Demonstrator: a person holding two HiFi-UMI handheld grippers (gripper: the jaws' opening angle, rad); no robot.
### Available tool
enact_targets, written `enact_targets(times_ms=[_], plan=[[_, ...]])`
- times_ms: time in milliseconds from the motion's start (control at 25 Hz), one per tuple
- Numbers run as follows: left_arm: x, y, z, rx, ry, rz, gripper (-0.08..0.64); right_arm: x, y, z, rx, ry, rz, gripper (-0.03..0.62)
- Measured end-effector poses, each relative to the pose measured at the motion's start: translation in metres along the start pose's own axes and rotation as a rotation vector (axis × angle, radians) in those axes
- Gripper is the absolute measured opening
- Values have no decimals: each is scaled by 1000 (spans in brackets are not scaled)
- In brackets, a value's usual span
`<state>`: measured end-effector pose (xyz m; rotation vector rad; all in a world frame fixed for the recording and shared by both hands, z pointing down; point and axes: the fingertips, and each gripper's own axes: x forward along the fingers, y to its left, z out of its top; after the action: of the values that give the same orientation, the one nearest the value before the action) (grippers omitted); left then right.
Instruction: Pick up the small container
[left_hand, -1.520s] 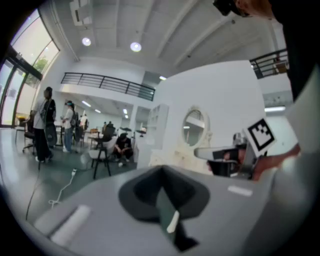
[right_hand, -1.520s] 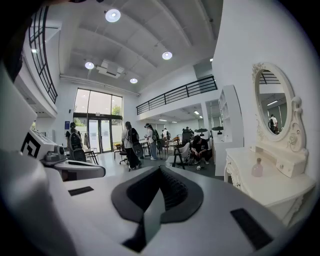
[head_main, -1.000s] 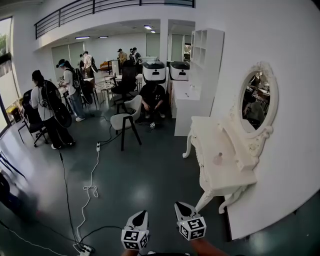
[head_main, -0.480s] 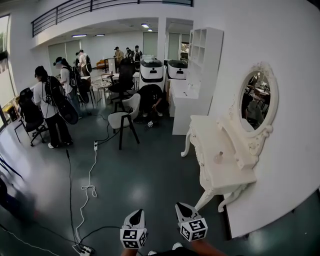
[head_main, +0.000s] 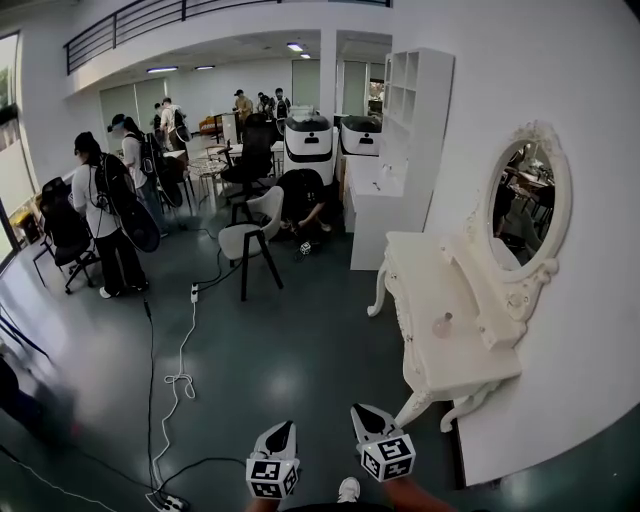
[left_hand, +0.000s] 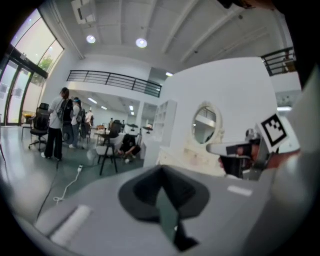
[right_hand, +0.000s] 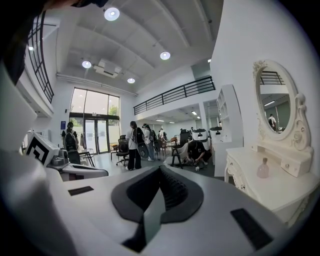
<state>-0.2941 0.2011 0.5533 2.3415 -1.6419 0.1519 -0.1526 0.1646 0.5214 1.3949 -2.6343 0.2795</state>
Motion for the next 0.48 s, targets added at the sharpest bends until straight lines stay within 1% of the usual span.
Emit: enact_targets(times_ms=[200,480], plan=[[35,-9,10,13,4,-3,8,19,-25,8,-21,-2,35,6],[84,-17,22,20,8,23,6,44,-73,15,-14,-1,60,6]])
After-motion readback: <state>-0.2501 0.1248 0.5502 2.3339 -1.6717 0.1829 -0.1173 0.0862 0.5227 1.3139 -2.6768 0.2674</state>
